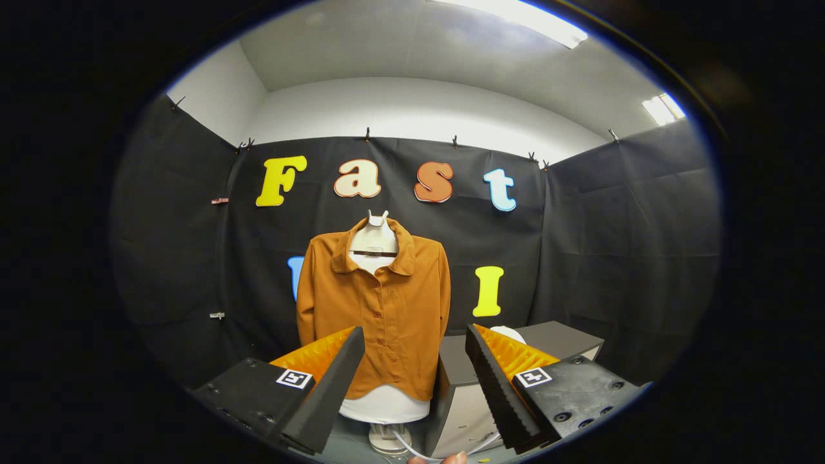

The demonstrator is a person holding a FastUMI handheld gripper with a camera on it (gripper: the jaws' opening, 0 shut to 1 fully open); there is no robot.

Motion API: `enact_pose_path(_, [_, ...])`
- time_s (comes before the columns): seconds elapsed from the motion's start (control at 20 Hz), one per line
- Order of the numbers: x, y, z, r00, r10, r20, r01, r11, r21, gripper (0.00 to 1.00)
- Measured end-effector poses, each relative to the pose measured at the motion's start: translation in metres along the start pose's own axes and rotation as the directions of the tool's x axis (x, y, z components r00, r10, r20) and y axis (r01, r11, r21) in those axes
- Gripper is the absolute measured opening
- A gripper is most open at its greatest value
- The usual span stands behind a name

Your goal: Iron the clothes twice with a garment steamer, once on the left side and once on the right side.

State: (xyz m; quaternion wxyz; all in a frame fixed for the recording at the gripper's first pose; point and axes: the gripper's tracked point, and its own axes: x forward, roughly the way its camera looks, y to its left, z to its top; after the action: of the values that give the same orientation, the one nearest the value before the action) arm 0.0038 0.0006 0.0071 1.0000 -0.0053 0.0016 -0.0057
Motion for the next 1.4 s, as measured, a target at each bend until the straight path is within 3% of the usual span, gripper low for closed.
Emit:
enact_pose_path(0.4, [0.026,-0.013,-0.003,0.999,0.016,-0.034,-0.015,1.0,0.018,0.98])
enact_pose_path(0.6, [0.054,-0.057,-0.005,0.998,-0.014,-0.066,0.016,0.999,0.037,0.98])
enact_pose_path(0.85, [0.095,-0.118,-0.029,0.982,-0.019,-0.187,0.033,0.997,0.072,0.98])
enact_pose_path(1.1, [0.14,-0.183,-0.069,0.934,-0.012,-0.357,0.048,0.995,0.09,0.99])
enact_pose_path(1.4, [0.196,-0.251,-0.136,0.83,0.009,-0.558,0.06,0.993,0.104,0.99])
